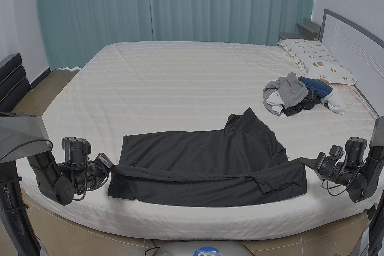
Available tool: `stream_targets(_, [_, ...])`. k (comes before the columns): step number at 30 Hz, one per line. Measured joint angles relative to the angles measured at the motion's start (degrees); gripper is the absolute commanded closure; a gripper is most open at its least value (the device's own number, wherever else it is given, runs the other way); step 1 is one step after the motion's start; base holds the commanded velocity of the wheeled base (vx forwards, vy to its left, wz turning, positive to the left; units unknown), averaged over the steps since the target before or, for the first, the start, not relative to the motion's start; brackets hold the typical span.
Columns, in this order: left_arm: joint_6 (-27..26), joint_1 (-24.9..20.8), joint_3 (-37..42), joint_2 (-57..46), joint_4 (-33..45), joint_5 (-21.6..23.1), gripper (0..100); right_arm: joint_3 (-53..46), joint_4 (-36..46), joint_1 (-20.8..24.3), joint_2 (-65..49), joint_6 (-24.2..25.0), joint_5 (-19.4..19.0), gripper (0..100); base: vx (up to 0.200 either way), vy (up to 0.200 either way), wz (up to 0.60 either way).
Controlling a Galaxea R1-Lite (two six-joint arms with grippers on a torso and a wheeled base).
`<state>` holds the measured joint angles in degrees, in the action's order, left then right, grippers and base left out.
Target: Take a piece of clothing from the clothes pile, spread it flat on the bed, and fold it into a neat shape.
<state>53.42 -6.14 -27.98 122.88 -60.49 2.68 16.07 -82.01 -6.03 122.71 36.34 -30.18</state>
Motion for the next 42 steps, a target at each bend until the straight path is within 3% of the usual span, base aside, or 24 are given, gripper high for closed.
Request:
stream_targets(18, [0.4, -0.5, 14.7, -12.6, -0.2, 2.9, 100, -14.5, -2.3, -2.5, -13.1, 0.1, -1.8, 100, 0.0, 0.0, 0.0])
stream_targets(24, [-0.2, -0.8, 18.4, -14.3, -0.3, 3.1, 100, -15.0, 2.3, -4.3, -15.7, -1.0, -1.9, 100, 0.0, 0.0, 0.0])
stream_targets(33, [-0.7, -1.2, 21.0, -15.0, -0.1, 3.0, 100, -15.1, 18.6, -5.4, -21.5, -8.6, -1.9, 100, 0.0, 0.0, 0.0])
stream_targets(42, [-2.3, -1.6, 18.3, -13.5, -0.1, 2.5, 100, -12.8, 19.3, -5.2, -22.8, -9.4, -1.9, 100, 0.0, 0.0, 0.0])
